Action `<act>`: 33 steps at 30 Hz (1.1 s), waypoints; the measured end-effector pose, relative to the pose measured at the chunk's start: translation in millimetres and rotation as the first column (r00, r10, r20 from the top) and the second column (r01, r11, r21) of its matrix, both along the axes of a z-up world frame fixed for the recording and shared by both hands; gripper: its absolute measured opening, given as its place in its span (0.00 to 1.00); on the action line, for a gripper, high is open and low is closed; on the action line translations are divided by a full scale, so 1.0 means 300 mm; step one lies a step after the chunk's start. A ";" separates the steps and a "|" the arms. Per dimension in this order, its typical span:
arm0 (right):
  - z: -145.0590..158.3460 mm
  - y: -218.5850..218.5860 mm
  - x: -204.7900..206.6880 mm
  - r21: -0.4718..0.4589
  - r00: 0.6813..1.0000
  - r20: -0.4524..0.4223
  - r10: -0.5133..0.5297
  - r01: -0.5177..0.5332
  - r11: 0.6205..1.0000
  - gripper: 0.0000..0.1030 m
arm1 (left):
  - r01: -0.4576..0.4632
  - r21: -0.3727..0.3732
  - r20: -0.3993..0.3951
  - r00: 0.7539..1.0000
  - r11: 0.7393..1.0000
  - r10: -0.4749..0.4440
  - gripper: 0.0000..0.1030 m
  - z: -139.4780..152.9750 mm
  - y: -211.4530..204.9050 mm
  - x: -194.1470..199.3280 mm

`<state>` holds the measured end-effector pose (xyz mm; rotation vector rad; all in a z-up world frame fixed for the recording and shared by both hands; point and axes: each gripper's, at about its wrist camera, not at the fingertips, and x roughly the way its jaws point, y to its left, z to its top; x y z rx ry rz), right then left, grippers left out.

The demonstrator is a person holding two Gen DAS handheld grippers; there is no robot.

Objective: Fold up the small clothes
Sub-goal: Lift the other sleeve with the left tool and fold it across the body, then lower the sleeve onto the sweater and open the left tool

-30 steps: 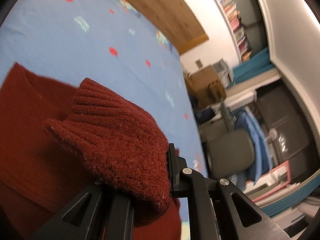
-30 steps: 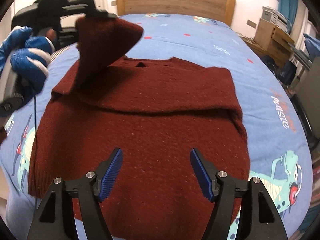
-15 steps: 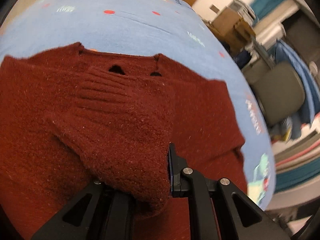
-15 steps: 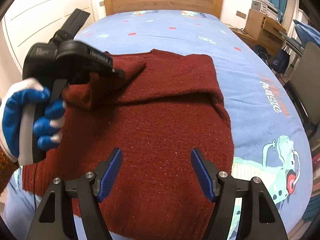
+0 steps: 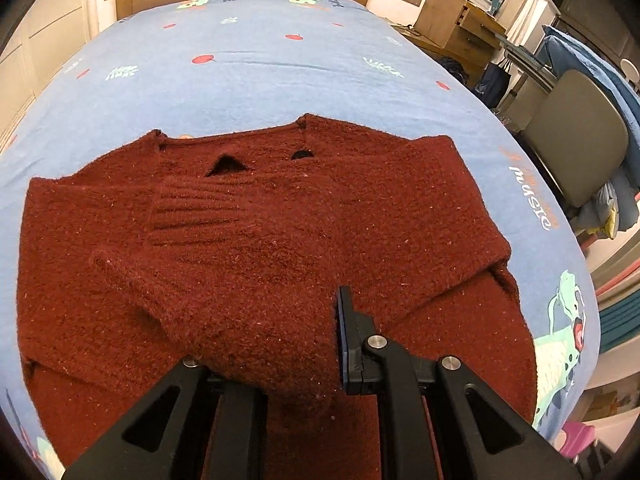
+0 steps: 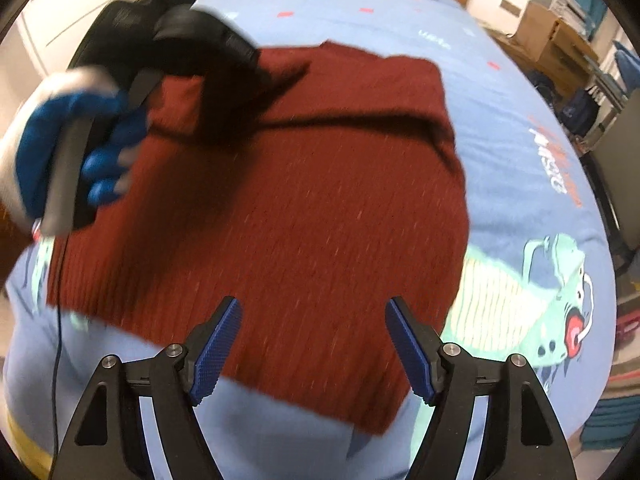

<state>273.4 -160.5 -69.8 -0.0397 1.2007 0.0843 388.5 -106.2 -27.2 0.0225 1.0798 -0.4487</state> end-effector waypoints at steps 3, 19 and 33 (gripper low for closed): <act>-0.011 0.014 -0.044 0.039 0.998 -0.052 0.020 -0.018 0.999 0.74 | 0.003 0.021 0.010 1.000 1.000 -0.004 0.10 0.008 -0.014 0.001; -0.063 0.105 -0.162 0.155 0.980 -0.167 0.108 -0.082 0.985 0.74 | 0.071 0.119 0.025 0.997 0.990 -0.075 0.27 -0.026 -0.098 -0.052; -0.145 0.191 -0.220 0.179 0.944 -0.271 0.186 -0.140 0.974 0.74 | 0.089 0.148 0.016 0.996 0.985 -0.092 0.35 -0.063 -0.090 -0.080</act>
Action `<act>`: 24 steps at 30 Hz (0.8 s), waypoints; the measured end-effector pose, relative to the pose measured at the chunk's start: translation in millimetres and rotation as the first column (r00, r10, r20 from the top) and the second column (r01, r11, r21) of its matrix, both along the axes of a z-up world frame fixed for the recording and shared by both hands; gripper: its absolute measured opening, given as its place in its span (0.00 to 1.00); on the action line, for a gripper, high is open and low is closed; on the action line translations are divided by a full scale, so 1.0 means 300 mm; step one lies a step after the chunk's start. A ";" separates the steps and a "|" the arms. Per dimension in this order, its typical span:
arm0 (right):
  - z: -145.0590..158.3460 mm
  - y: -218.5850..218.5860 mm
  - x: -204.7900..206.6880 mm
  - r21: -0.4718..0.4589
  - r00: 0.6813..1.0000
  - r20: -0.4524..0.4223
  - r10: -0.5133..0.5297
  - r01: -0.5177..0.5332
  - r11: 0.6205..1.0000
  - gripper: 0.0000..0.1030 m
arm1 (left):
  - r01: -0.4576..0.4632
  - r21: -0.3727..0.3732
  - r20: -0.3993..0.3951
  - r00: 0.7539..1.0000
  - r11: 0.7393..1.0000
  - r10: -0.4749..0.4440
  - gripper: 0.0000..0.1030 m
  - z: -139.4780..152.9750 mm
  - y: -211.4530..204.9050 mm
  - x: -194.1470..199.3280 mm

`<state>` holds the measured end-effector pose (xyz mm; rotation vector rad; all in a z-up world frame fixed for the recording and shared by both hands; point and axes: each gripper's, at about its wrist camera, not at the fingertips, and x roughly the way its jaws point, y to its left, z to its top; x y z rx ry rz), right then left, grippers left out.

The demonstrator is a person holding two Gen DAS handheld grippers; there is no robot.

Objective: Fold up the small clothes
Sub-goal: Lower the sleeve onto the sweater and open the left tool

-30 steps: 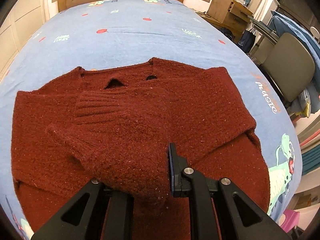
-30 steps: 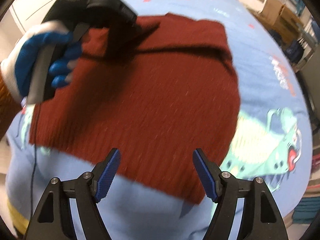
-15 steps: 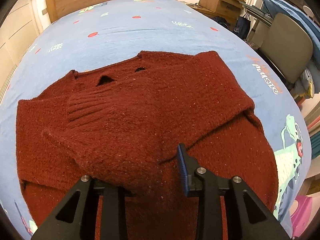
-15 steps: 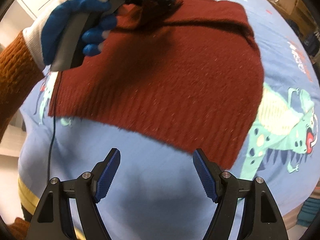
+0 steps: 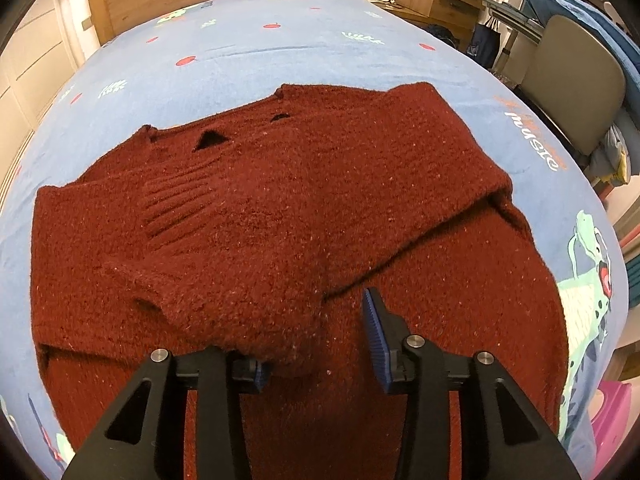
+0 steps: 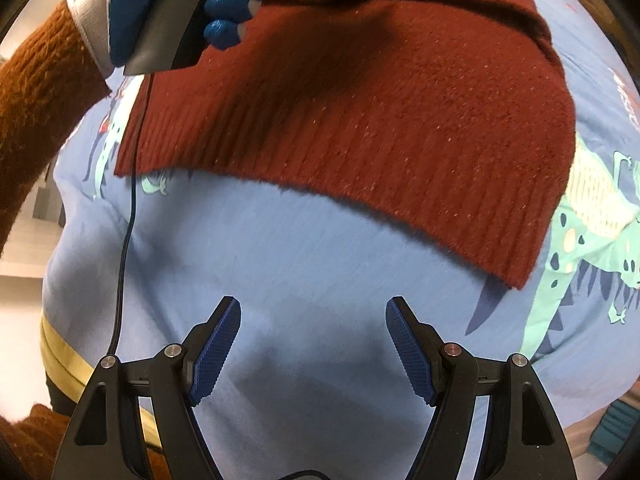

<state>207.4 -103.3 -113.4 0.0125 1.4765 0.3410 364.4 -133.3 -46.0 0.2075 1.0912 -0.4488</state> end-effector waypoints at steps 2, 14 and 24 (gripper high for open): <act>-0.017 0.010 -0.001 -0.003 1.000 -0.010 0.004 -0.004 1.000 0.74 | 0.007 0.005 0.004 1.000 1.000 -0.007 0.38 -0.007 -0.003 -0.005; -0.074 0.084 0.007 -0.036 0.999 -0.025 0.042 -0.043 0.998 0.74 | 0.091 0.153 0.121 0.986 0.984 -0.110 0.41 -0.027 -0.080 -0.059; -0.082 0.085 0.011 -0.034 0.999 -0.029 0.044 -0.045 0.998 0.74 | 0.161 0.222 0.145 0.970 0.962 -0.196 0.43 -0.057 -0.131 -0.082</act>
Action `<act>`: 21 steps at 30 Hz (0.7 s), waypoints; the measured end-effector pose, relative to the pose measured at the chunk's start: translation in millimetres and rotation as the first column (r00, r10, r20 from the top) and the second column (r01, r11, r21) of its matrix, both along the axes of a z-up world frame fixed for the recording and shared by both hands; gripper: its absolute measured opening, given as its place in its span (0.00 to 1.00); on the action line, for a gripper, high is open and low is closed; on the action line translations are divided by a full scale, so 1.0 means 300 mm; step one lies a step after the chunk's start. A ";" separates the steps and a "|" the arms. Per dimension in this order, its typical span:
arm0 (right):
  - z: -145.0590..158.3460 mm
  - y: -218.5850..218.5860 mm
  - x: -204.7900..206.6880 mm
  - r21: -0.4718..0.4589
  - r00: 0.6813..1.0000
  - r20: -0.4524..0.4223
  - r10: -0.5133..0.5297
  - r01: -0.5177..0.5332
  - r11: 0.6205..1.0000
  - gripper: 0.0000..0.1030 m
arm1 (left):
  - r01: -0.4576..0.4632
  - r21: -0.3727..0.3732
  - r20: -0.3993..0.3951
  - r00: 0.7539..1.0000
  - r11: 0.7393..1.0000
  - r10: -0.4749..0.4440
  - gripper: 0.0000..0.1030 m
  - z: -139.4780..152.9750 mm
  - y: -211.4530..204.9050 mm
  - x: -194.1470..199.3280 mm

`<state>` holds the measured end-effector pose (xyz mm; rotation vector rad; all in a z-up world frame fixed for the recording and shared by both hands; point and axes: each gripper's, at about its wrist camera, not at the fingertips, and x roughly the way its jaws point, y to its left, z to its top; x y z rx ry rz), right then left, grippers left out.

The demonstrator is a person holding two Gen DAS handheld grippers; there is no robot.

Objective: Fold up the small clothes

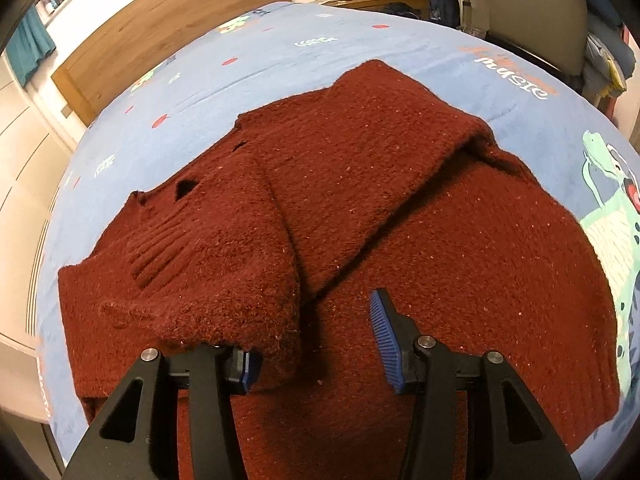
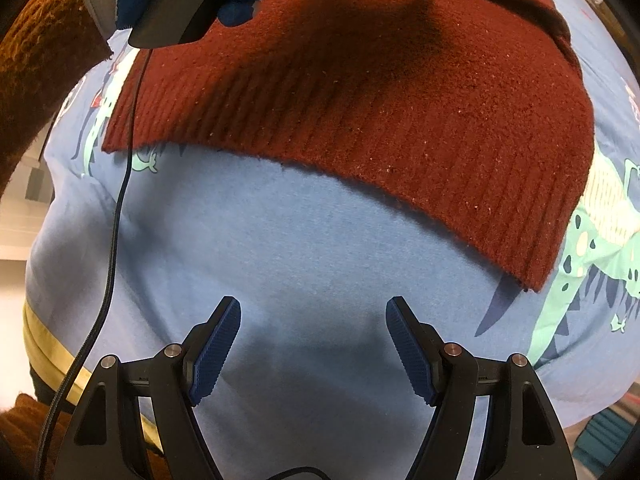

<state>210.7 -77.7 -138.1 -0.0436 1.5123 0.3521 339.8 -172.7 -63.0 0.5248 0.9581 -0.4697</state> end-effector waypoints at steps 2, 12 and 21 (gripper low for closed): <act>0.002 -0.010 -0.001 0.000 1.000 -0.002 0.000 0.000 1.000 0.74 | 0.010 0.008 -0.002 1.000 1.000 -0.010 0.46 -0.006 -0.003 -0.003; 0.003 -0.030 0.005 -0.008 1.000 0.000 -0.013 0.013 1.000 0.74 | 0.086 0.118 0.075 0.993 0.989 -0.095 0.58 -0.036 -0.065 -0.020; 0.006 -0.022 0.003 -0.013 1.000 -0.005 -0.012 0.012 1.000 0.74 | 0.086 0.099 0.077 0.993 0.991 -0.094 0.58 -0.022 -0.038 0.010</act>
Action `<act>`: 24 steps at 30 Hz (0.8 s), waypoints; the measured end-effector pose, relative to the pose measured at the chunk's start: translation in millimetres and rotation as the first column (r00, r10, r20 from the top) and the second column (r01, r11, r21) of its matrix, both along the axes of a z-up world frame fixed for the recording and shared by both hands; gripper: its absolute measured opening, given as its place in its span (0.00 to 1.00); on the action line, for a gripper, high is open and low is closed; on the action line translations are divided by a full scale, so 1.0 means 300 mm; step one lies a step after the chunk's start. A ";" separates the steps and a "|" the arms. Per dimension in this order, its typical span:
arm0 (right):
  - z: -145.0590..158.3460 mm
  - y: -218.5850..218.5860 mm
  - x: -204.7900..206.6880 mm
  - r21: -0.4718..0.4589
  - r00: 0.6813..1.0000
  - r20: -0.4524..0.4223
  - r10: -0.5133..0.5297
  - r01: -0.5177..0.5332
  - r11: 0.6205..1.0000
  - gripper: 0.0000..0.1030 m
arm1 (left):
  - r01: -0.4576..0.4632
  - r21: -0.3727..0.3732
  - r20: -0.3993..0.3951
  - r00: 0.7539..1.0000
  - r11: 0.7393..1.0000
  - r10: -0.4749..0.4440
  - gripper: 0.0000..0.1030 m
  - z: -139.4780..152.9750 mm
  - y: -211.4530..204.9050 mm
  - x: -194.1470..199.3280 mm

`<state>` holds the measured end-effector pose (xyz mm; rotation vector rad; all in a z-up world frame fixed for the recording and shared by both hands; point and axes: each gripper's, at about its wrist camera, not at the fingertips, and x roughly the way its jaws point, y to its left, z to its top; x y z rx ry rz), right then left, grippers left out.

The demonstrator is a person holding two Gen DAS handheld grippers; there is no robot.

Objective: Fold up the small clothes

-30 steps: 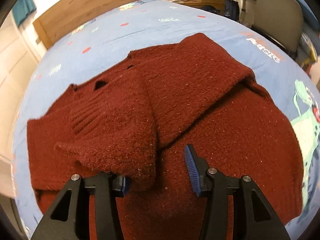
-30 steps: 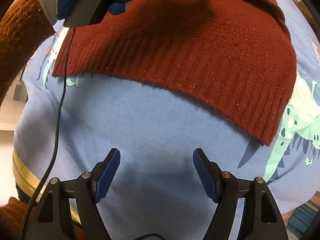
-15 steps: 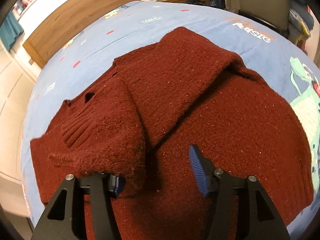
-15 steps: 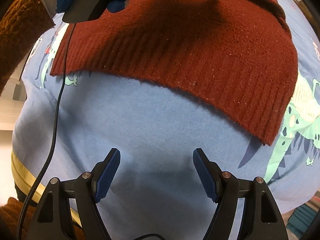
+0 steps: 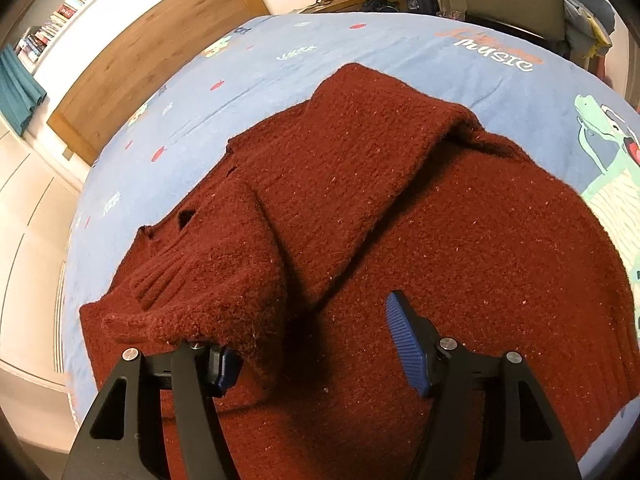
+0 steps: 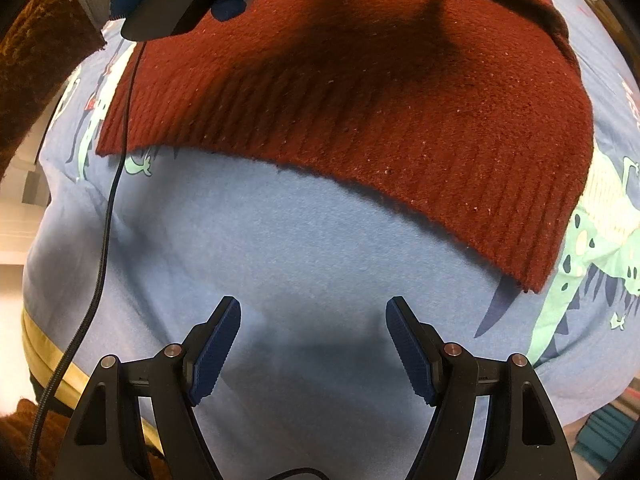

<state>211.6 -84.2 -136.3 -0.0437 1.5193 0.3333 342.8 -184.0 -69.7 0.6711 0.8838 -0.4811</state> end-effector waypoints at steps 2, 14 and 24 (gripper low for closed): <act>0.001 0.000 0.000 0.001 1.000 0.000 -0.003 0.003 1.000 0.74 | 0.007 -0.007 0.002 1.000 1.000 -0.007 0.58 0.009 -0.012 0.005; 0.017 -0.007 -0.003 -0.005 1.000 0.007 -0.014 0.014 1.000 0.74 | 0.120 0.181 0.104 0.985 0.976 -0.140 0.72 -0.055 -0.055 -0.047; 0.041 0.005 -0.007 -0.024 1.000 0.023 -0.010 0.011 1.000 0.74 | 0.139 0.203 0.147 0.974 0.969 -0.171 0.72 -0.016 -0.048 -0.066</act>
